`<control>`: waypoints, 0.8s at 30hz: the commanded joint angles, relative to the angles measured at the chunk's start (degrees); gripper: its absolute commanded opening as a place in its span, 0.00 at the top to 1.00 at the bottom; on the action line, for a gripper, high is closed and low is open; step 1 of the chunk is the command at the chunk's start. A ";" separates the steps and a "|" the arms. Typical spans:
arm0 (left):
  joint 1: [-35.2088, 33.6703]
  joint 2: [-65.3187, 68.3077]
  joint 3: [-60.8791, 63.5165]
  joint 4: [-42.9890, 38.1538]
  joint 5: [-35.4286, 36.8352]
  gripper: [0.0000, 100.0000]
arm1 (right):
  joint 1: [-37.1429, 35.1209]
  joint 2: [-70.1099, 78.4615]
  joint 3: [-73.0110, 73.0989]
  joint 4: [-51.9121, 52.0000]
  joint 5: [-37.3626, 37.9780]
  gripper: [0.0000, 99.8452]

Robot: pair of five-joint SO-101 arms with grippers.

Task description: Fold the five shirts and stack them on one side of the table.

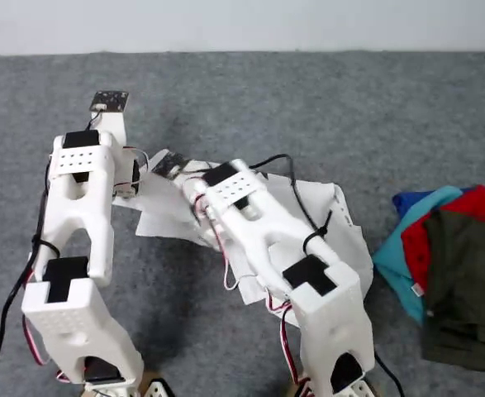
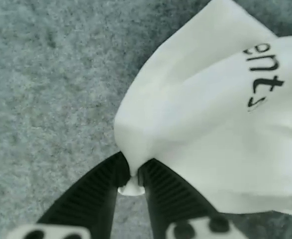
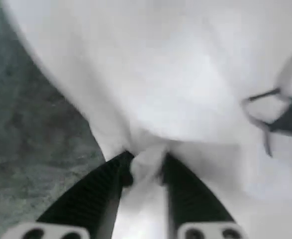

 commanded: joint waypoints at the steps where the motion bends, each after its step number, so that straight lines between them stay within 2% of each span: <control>1: -0.18 -0.79 -0.40 0.26 -0.44 0.99 | 0.40 -0.75 -0.53 0.66 2.55 0.97; 7: -0.18 -0.79 -0.40 0.26 -0.44 0.99 | 0.40 -5.05 -0.53 6.55 3.87 0.96; 12: -0.09 -0.79 -0.40 0.26 -0.44 0.99 | 1.01 -7.25 -0.44 9.54 3.69 0.88; 14: -0.09 -0.79 -0.31 0.26 -0.44 0.99 | 2.42 -7.78 -0.53 9.27 3.96 0.90; 18: -0.09 -0.79 -0.31 0.26 -0.44 0.99 | 5.76 -8.04 -0.53 8.57 3.96 0.99; 24: 0.00 -0.79 -0.31 0.26 -0.44 0.99 | 9.80 -8.40 -0.70 8.57 3.87 0.99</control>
